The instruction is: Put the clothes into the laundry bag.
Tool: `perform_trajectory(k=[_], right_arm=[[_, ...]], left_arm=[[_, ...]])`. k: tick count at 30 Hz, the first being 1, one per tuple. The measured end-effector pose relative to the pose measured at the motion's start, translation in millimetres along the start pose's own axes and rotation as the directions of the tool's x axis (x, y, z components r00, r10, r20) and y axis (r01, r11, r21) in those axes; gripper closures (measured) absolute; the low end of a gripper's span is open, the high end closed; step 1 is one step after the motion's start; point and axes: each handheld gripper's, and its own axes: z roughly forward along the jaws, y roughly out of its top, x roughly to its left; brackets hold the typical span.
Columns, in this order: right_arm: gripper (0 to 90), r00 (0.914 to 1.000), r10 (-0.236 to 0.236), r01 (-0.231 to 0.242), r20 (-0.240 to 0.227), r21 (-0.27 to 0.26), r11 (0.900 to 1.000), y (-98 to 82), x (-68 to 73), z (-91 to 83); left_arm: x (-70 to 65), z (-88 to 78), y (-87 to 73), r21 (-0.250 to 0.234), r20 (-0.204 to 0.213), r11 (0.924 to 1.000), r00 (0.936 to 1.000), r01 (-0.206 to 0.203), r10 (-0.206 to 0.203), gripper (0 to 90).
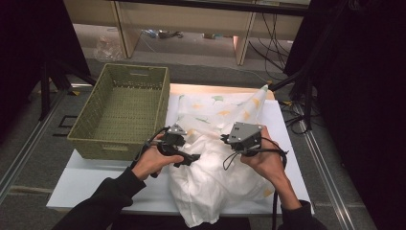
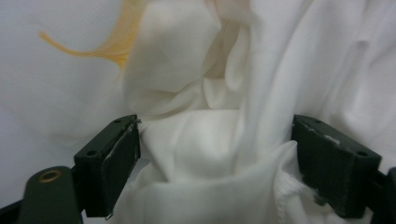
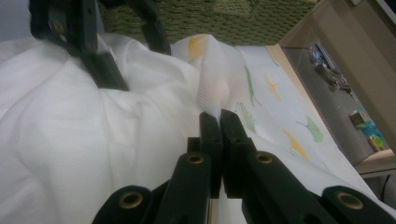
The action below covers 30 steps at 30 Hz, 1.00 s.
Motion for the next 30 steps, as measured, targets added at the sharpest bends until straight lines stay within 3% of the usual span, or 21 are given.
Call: perform_trajectory(k=[3,4,6,7,8,9,10,11,13,14,15,16,17,19,20,21,24,25,27,30], right_arm=[[90.0,1.0000,-0.004,0.004,-0.004,0.002,1.000,-0.6,0.3,1.9],[90.0,1.0000,-0.004,0.004,-0.006,0.004,1.000,-0.9,0.5,2.9],[90.0,1.0000,-0.002,0.002,-0.006,0.007,1.000,-2.0,0.0,4.9],[90.0,1.0000,0.000,0.000,-0.003,0.008,1.000,-2.4,-0.5,5.3],[90.0,1.0000,0.002,-0.002,0.002,0.003,1.000,-2.9,-1.3,6.0],[90.0,1.0000,0.004,-0.004,0.003,-0.001,1.000,-2.9,-1.8,6.2],[90.0,0.9999,0.001,-0.001,0.010,-0.008,1.000,-2.6,-2.6,6.7],[90.0,0.9999,0.007,-0.007,0.012,-0.009,1.000,-2.1,-2.1,6.8],[90.0,0.9995,-0.023,0.023,0.020,-0.007,1.000,-0.3,-2.7,6.5],[90.0,0.9995,-0.027,0.027,0.016,-0.010,1.000,1.0,-1.4,6.1],[90.0,0.9997,-0.022,0.022,0.010,-0.013,1.000,2.6,0.7,5.7],[90.0,0.9996,-0.029,0.029,0.003,-0.017,0.999,3.7,1.4,4.8],[90.0,0.9996,-0.030,0.030,0.002,-0.009,1.000,4.2,2.1,3.1],[90.0,0.9997,-0.021,0.021,-0.011,-0.027,0.999,5.8,3.9,-0.6],[90.0,0.9996,-0.024,0.023,-0.017,-0.029,0.999,6.3,4.2,-2.7],[90.0,0.9994,-0.031,0.030,-0.018,-0.034,0.999,6.6,4.0,-4.3],[90.0,0.9989,-0.042,0.041,-0.022,-0.032,0.999,6.3,3.2,-4.8],[90.0,0.9987,-0.044,0.043,-0.025,-0.030,0.999,5.8,2.9,-3.7],[90.0,0.9989,-0.039,0.038,-0.027,-0.024,0.999,4.0,3.0,-1.7],[90.0,0.9997,-0.011,0.011,-0.023,-0.020,1.000,1.7,2.4,-1.8]], left_arm=[[4.0,17.6,1.4,-0.040,0.081,0.9990,0.9965,-0.019,0.022,16.1],[4.2,21.2,1.9,-0.052,0.121,0.9983,0.9922,-0.025,0.031,22.4],[-2.6,23.2,2.2,-0.094,0.164,0.9910,0.9803,-0.095,0.109,47.9],[-9.0,20.6,2.9,-0.109,0.162,0.9840,0.9742,-0.141,0.157,56.9],[-14.4,18.6,4.3,-0.123,0.184,0.9799,0.9666,-0.157,0.178,62.7],[-21.1,16.2,6.9,-0.143,0.216,0.9774,0.9588,-0.156,0.185,66.5],[-25.2,14.8,9.0,-0.144,0.217,0.9759,0.9570,-0.163,0.192,69.5],[-31.8,14.4,12.8,-0.146,0.240,0.9716,0.9460,-0.186,0.217,70.5],[-40.9,16.4,17.4,-0.163,0.250,0.9651,0.9376,-0.205,0.241,71.4],[-43.7,18.5,20.4,-0.156,0.238,0.9650,0.9402,-0.211,0.244,71.4],[-45.0,22.1,23.3,-0.158,0.207,0.9657,0.9495,-0.206,0.236,71.4],[-42.4,24.4,26.7,-0.135,0.182,0.9720,0.9595,-0.192,0.215,71.6],[-36.3,27.2,30.0,-0.124,0.171,0.9776,0.9669,-0.170,0.190,71.8],[-23.6,33.6,33.2,-0.121,0.118,0.9889,0.9878,-0.087,0.102,72.1],[-14.4,34.9,34.2,-0.106,0.082,0.9905,0.9919,-0.088,0.097,72.1],[-9.1,37.2,34.0,-0.105,0.065,0.9938,0.9969,-0.037,0.044,71.9],[-2.1,38.4,33.9,-0.093,0.061,0.9951,0.9978,0.033,-0.027,67.7],[-3.3,36.4,33.8,-0.091,0.064,0.9952,0.9975,0.035,-0.029,62.7],[-7.2,27.4,33.5,-0.066,0.066,0.9978,0.9978,-0.003,0.007,50.7],[-11.7,4.7,30.7,-0.083,0.058,0.9963,0.9980,-0.020,0.025,39.7]])
